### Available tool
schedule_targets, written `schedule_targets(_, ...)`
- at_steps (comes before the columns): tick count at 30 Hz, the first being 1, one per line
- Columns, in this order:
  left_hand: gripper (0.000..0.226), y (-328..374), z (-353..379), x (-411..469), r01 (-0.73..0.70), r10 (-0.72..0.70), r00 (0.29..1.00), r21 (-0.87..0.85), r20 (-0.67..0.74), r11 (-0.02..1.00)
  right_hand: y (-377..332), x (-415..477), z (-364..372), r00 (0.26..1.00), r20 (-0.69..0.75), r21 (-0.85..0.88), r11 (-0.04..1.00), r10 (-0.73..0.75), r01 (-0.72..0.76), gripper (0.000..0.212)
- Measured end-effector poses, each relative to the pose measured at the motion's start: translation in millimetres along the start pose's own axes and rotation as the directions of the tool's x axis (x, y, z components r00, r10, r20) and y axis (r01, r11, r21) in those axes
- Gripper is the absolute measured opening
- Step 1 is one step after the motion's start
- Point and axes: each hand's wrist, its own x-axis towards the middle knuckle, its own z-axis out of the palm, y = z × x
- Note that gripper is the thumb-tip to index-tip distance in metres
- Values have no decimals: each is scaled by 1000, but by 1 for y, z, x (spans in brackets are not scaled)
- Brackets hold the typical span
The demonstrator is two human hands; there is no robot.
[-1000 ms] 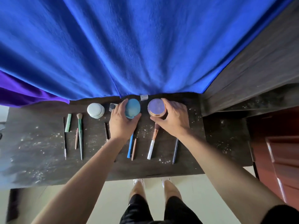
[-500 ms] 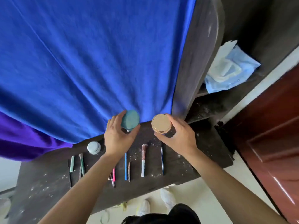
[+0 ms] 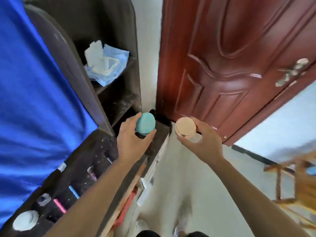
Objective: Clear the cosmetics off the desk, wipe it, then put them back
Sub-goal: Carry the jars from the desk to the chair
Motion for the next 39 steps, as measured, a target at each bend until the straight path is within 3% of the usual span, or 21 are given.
schedule_targets(7,71,143,129,-46,-217,252,933,-157,256,964,127,-88,-147,927,-257,-39,956,273,-292,82)
schedule_targets(9,72,158,150,-55,-198,251,925,-203,284,959,147,-102,-162,922,-288,-58,956,261,-289,83)
schedule_targets(18,73,372,359,-193,-262,450,763,-415,464,871,336,-257,-363,764,-486,-95,843,425,-529,79)
schedule_targets(24,73,460,441,-243,-257,525,655,-492,544,832,418,-289,-429,658,-567,-35,784,495,-619,81)
schedule_targets(31,73,520,558,-258,-223,514,582,-485,630,846,522,-289,-470,571,-586,1,706,574,-708,84)
schedule_targets(39,76,605,713,-257,-157,457,554,-452,696,878,662,-251,-537,518,-555,-43,600,650,-799,82)
